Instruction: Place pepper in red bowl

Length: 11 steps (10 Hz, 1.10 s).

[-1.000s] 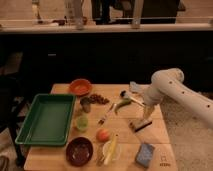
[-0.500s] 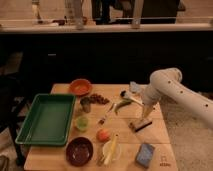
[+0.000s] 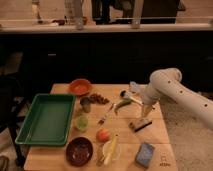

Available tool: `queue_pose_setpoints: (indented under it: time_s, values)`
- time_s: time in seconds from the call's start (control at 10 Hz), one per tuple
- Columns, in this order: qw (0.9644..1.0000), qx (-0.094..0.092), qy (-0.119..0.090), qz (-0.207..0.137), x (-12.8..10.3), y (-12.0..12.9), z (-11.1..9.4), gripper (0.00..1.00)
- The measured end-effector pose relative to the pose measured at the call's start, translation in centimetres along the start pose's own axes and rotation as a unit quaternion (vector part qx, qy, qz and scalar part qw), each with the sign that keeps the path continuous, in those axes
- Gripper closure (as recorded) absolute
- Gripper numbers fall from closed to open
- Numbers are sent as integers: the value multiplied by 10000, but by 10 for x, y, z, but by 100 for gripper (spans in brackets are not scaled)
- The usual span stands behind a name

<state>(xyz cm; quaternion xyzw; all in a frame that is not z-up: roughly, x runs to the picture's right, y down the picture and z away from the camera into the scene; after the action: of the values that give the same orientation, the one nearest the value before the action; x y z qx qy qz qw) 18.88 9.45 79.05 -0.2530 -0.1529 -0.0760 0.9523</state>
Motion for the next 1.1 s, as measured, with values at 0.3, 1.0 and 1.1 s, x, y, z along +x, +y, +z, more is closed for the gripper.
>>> queue_pose_setpoints:
  time_s: [0.3,1.0,1.1]
  values:
    - [9995,-51,-139,-294,-38,-21,25,20]
    - [9967,-316,-388,-635,-42,-36,73,20]
    - [9959,-429,-416,-684,-41,-39,85,20]
